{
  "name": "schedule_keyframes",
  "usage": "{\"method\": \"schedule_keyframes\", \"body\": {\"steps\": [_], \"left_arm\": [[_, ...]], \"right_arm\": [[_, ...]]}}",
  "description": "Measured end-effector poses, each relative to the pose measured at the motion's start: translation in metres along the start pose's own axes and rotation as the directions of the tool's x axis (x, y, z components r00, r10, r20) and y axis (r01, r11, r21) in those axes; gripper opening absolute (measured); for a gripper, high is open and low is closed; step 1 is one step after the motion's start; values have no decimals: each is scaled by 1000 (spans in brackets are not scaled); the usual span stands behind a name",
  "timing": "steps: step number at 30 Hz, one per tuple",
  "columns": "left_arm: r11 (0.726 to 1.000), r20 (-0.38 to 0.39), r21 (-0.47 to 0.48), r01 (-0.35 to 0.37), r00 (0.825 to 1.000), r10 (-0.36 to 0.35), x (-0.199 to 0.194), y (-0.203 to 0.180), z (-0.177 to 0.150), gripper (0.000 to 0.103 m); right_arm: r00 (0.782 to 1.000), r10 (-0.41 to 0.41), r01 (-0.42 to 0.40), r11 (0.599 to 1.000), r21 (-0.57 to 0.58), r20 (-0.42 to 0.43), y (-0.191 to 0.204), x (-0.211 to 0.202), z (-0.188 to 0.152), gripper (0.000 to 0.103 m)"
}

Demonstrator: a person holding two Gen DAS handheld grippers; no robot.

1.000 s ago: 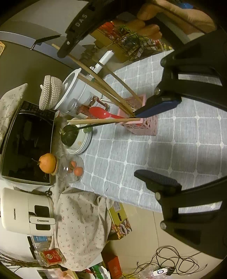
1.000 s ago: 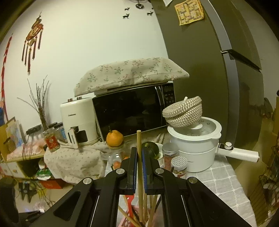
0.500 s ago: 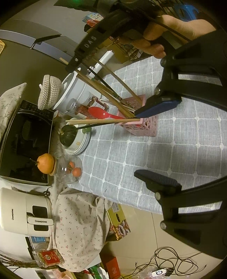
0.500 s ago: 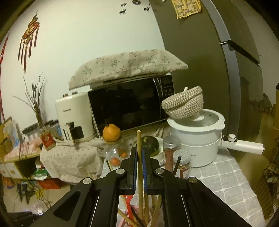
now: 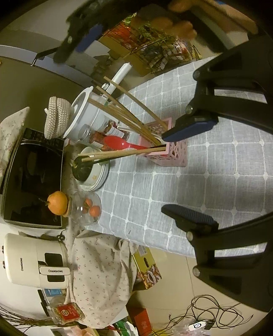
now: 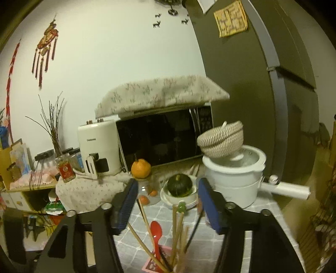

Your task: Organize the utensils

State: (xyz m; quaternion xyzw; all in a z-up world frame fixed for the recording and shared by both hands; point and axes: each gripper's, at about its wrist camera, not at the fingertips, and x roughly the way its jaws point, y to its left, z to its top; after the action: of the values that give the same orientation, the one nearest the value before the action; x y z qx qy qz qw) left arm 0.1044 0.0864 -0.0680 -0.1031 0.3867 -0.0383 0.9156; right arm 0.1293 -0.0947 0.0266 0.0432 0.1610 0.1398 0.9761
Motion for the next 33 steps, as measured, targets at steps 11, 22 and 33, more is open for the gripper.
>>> {"method": "schedule_keyframes", "body": {"steps": [11, 22, 33], "left_arm": [[999, 23, 50, 0, 1000, -1, -15, -16, -8, 75], [997, 48, 78, -6, 999, 2, -31, -36, -16, 84], [989, 111, 124, -77, 992, 63, -46, -62, -22, 97]], "right_arm": [[995, -62, 61, 998, -15, -77, -39, -59, -13, 88], [952, -143, 154, 988, 22, -269, -69, -80, -51, 89], [916, -208, 220, 975, -3, -344, -85, -99, -56, 97]]}}
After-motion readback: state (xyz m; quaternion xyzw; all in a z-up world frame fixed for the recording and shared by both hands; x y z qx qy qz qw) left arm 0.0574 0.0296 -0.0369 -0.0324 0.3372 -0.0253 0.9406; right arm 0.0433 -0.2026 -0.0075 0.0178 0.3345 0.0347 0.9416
